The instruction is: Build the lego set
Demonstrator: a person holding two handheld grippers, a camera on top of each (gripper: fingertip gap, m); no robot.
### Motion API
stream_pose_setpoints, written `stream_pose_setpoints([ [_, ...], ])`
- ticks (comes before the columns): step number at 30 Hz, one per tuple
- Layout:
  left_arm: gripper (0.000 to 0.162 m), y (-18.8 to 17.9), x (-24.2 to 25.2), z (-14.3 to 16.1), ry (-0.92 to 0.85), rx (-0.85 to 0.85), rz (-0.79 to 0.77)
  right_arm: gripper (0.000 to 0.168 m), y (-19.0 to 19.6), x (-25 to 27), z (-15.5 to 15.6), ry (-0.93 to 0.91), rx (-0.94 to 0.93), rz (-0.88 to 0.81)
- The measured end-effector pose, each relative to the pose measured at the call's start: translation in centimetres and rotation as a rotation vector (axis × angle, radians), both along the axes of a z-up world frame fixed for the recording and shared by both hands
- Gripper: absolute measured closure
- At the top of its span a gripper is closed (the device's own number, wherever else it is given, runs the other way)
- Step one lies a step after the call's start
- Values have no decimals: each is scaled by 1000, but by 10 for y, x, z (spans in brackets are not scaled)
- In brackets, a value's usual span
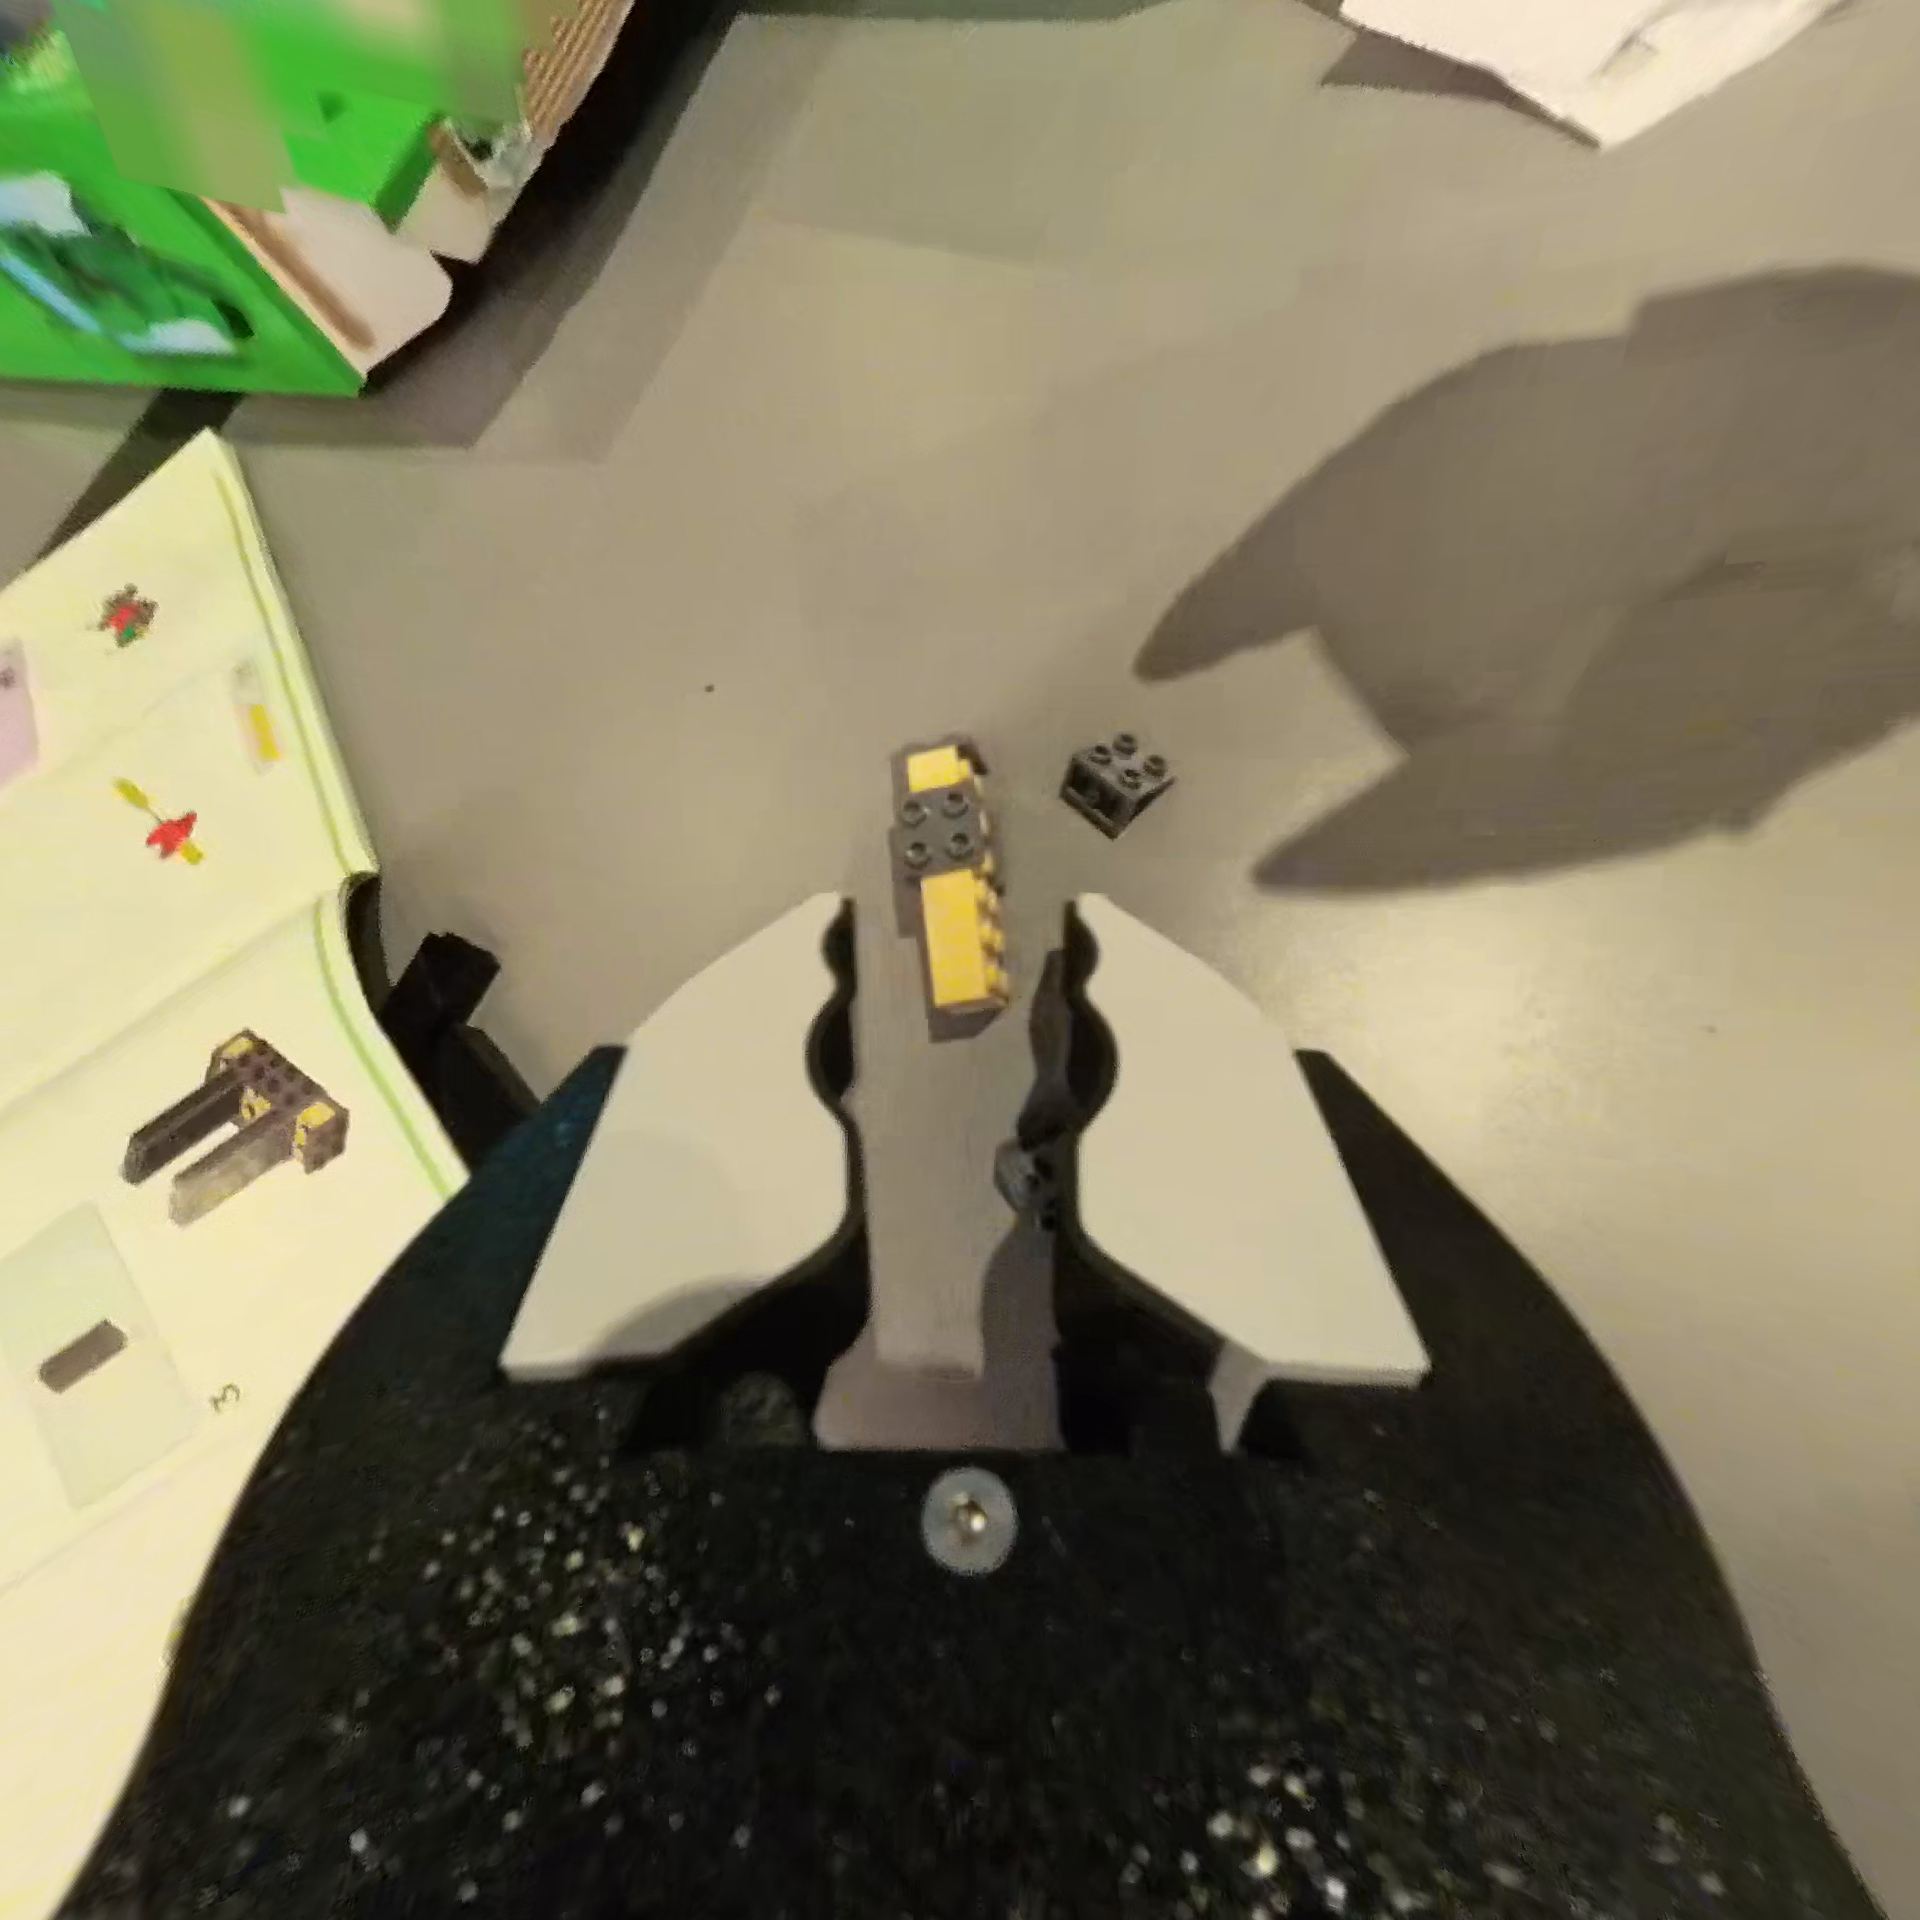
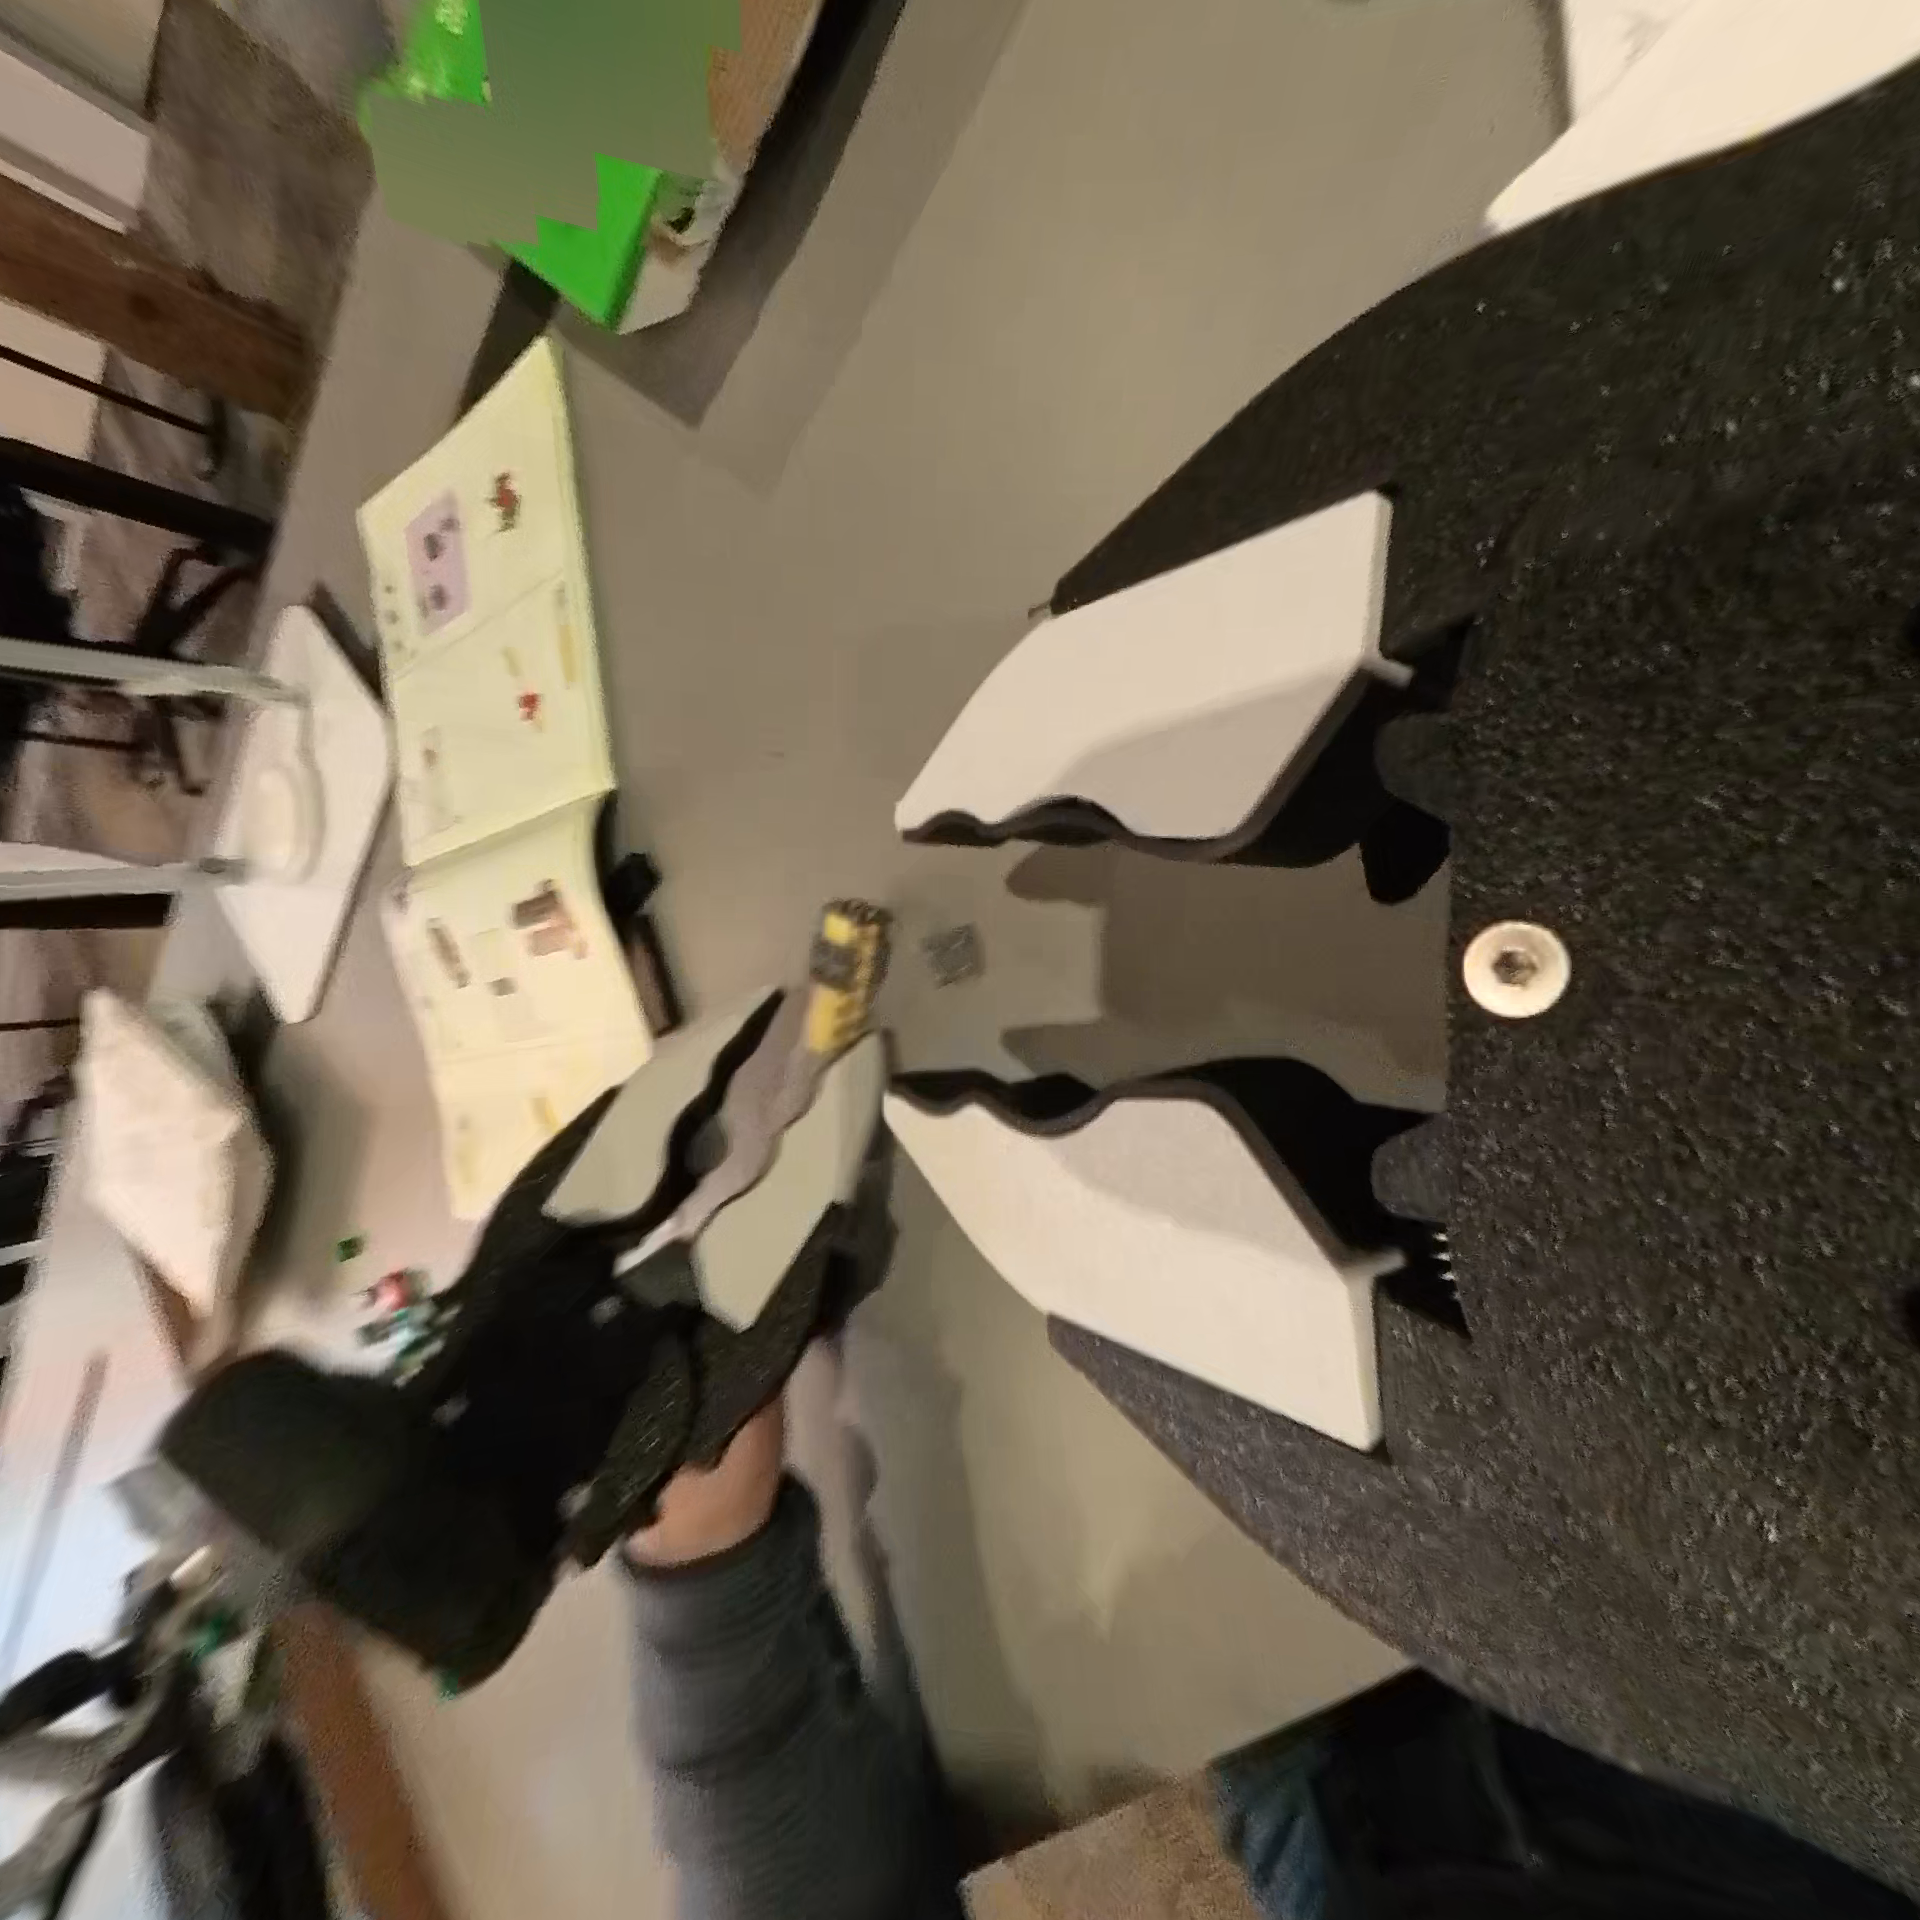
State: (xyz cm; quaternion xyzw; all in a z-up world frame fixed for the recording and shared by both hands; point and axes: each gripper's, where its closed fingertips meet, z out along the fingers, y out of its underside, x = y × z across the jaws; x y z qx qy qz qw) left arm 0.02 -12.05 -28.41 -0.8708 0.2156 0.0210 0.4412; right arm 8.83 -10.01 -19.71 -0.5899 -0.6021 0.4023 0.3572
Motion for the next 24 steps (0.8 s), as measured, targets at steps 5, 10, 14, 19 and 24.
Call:
stream_pose_setpoints([
  [5, 104, 7, -36, 12, 126, -27, 203, 89, -38, -31, 76, 206, 90, -18],
  [10, 93, 12, -61, 25, 398, -107, 292, 54, -68, -63, 94, 103, 300, -31],
  [14, 97, 17, -64, 33, 529, -106, 292, 52, -65, -75, 84, 20, 374, -73],
  [19, 98, 24, -67, 28, 610, -138, 283, 53, -51, -73, 71, -59, 359, -118],
  [24, 97, 31, -74, 22, 695, -169, 259, 54, -41, -69, 60, -117, 347, -151],
])
